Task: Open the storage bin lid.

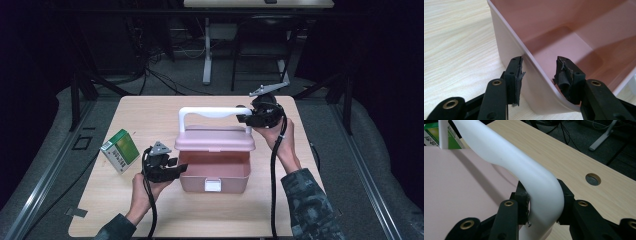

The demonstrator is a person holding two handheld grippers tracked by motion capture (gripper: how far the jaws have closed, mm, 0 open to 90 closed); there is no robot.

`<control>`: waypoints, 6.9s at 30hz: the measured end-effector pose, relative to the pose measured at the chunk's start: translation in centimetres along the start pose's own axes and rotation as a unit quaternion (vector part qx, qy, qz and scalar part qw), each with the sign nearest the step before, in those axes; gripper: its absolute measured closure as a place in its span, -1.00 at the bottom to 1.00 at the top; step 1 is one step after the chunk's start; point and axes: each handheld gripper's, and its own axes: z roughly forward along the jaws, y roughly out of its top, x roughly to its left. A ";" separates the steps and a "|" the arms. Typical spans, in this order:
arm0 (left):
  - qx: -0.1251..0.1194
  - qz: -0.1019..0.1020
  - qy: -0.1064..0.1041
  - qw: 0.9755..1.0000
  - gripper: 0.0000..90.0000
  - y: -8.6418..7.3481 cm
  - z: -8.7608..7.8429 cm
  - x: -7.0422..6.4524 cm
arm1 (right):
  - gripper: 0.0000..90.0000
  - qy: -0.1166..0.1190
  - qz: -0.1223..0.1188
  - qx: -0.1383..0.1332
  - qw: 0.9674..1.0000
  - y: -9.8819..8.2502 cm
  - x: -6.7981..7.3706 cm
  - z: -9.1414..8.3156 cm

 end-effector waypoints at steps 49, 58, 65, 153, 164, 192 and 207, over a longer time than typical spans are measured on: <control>0.012 0.022 -0.028 0.999 -0.37 0.4 -0.4 0.4 | 0.50 0.018 0.031 0.031 0.999 2.5 -2.4 1.8; -0.020 0.028 -0.012 0.999 -0.59 1.6 -2.0 0.9 | 0.50 0.016 0.036 0.027 0.999 2.4 -2.3 1.6; -0.048 0.029 -0.004 0.998 -0.53 3.6 -3.1 1.4 | 0.50 0.016 0.037 0.025 0.999 2.5 -2.4 1.7; -0.065 0.104 0.102 0.987 0.70 11.6 -3.7 0.0 | -0.92 0.005 0.069 0.094 0.993 -9.6 -0.1 -1.4; -0.061 0.103 0.102 0.988 0.72 12.1 -3.6 0.2 | -0.48 0.017 0.043 0.102 0.994 -10.8 3.3 0.2; -0.050 0.103 0.104 0.988 0.79 14.4 -2.7 1.6 | 0.16 -0.011 0.033 0.112 0.993 -12.0 4.7 1.8; -0.034 0.108 0.108 0.988 0.78 15.5 -1.9 2.3 | 0.13 -0.009 0.035 0.113 0.993 -12.0 4.8 1.9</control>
